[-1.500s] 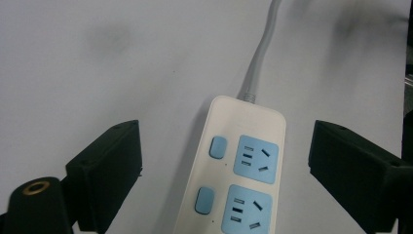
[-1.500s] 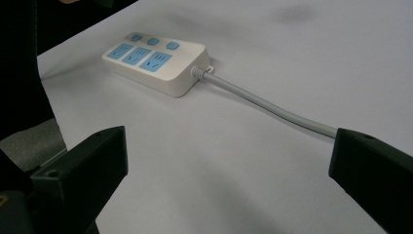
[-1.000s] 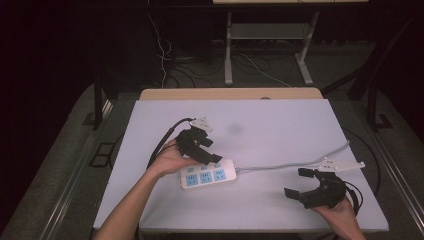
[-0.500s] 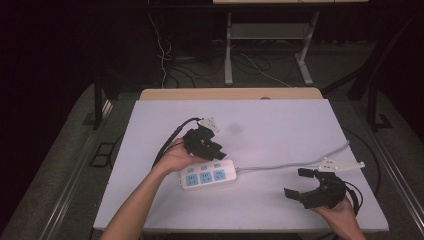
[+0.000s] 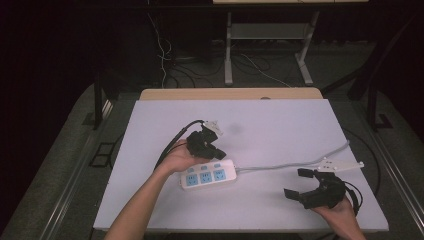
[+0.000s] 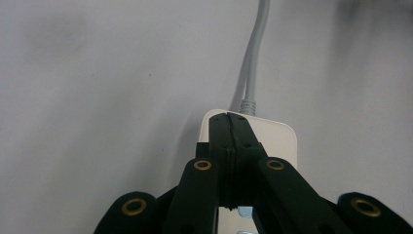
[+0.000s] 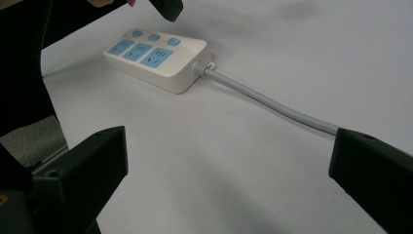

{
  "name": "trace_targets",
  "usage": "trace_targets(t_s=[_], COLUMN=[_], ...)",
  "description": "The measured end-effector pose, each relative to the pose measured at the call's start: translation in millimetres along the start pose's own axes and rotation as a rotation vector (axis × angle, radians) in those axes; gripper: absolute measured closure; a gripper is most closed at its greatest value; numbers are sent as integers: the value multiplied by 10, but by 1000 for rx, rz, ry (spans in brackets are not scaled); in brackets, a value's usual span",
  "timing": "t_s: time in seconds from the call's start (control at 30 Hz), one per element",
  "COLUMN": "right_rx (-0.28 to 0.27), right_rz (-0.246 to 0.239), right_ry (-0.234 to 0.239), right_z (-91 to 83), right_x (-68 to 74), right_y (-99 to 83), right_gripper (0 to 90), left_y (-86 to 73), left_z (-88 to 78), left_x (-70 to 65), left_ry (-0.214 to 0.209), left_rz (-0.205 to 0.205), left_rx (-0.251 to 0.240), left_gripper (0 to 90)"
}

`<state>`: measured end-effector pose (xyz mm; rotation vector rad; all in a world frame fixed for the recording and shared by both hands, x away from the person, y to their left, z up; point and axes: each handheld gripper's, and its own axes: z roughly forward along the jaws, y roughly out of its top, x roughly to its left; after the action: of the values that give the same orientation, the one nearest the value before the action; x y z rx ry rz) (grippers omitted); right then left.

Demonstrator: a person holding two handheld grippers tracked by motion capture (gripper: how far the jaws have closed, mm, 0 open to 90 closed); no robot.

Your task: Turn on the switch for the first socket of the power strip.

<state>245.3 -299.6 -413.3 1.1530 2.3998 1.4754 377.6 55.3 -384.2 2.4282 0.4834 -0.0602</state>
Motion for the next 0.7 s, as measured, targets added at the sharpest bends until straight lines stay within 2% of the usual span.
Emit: trace_targets(t_s=[0.3, 0.47, 0.7], right_rx=[6, 8, 5], right_rz=[-2, -3, -5], right_ry=[4, 6, 9], right_z=[4, 7, 4], right_x=[1, 1, -1], right_y=[-1, -1, 0], right_gripper=[3, 3, 3], left_y=[-8, -34, -56], left_z=[120, 155, 160], left_x=[-4, 16, 31], left_ry=[3, 8, -10], left_rz=[23, 22, 11], left_rx=[68, 107, 101], left_gripper=[892, 892, 894])
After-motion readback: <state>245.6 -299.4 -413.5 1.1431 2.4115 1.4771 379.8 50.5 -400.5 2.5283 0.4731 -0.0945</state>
